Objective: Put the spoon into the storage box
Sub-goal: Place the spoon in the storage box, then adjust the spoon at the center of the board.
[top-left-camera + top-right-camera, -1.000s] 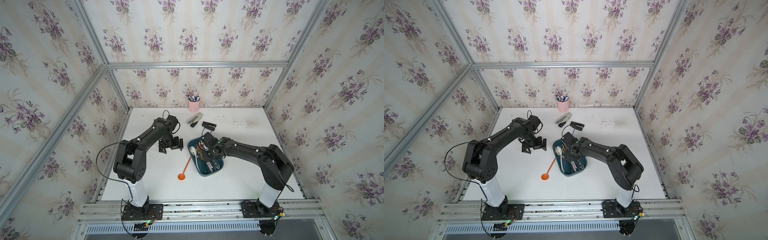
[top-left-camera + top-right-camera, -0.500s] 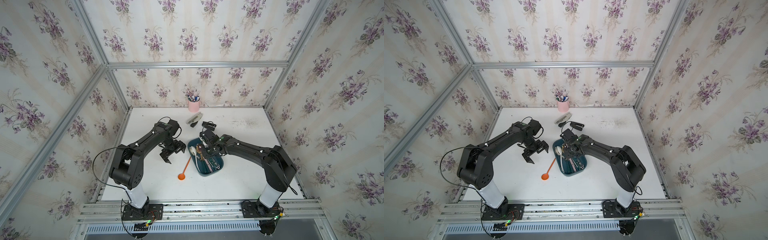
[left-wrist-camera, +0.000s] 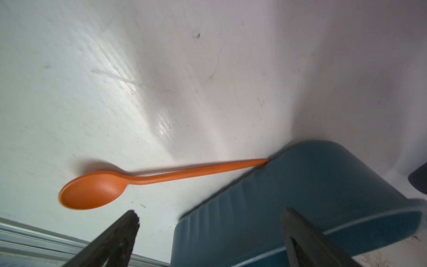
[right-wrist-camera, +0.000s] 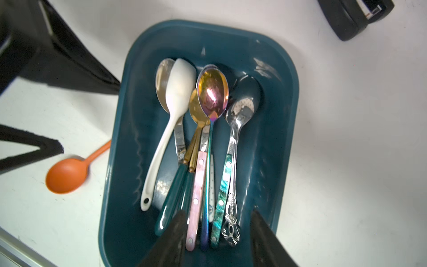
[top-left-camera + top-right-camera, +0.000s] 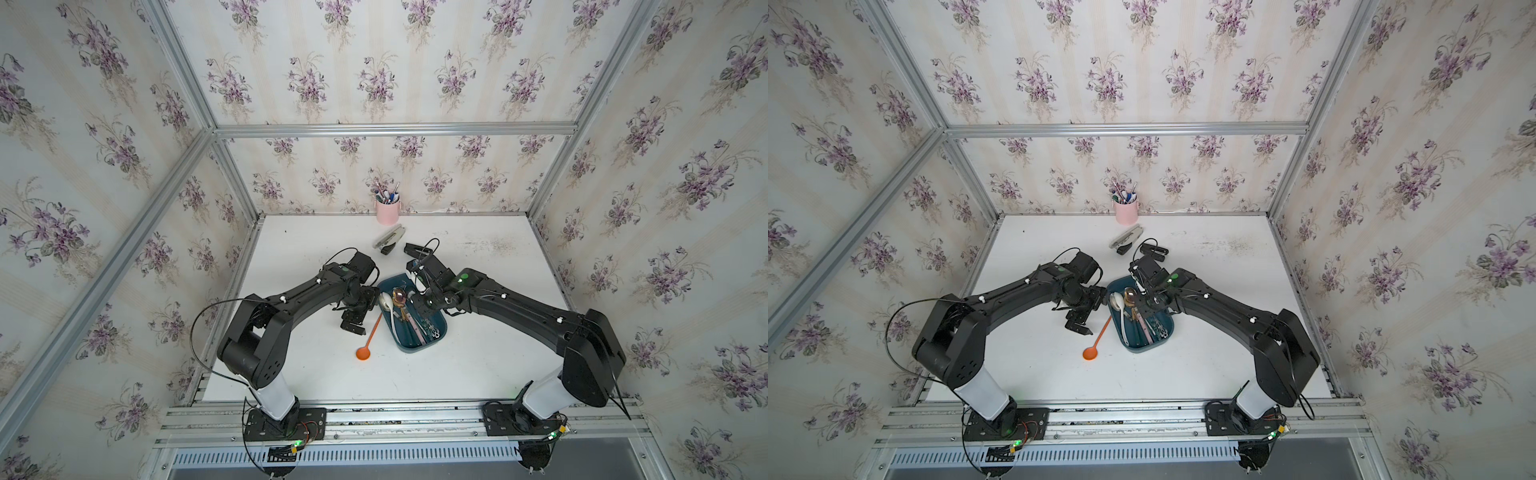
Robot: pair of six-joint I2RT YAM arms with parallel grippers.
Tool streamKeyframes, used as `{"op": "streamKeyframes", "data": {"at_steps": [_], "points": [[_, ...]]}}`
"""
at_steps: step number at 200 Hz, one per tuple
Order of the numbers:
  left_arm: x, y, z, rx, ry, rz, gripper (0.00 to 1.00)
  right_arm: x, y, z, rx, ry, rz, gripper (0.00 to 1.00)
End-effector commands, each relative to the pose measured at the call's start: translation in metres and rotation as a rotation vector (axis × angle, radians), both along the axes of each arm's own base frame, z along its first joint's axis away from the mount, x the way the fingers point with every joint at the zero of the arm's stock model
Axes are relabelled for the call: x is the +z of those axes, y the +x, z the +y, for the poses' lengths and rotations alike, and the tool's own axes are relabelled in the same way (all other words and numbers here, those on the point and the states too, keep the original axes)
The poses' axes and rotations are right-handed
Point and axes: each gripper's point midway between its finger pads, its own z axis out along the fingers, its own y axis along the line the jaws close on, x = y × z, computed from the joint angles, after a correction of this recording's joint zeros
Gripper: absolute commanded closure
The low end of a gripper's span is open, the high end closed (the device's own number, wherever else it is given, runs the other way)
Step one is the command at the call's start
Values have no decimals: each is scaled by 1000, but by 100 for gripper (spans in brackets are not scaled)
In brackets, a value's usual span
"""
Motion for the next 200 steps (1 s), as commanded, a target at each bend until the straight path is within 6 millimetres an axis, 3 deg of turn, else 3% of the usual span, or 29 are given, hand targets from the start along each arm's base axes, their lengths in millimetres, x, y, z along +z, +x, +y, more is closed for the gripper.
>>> {"op": "streamKeyframes", "data": {"at_steps": [1, 41, 79, 135, 200], "points": [[-10, 5, -11, 102, -24, -11, 0, 0, -5, -11, 29, -34, -19, 53], [-13, -3, -16, 157, -1, -27, 0, 0, -9, -20, 58, -31, -43, 52], [-17, -12, -20, 180, 22, 8, 0, 0, -11, -13, 75, 21, -32, 52], [-25, -23, -4, 188, 110, 46, 0, -2, -11, -14, 79, 19, -35, 52], [-39, -24, -4, 178, 129, 75, 0, -6, -10, -8, 89, 24, -12, 52]]}}
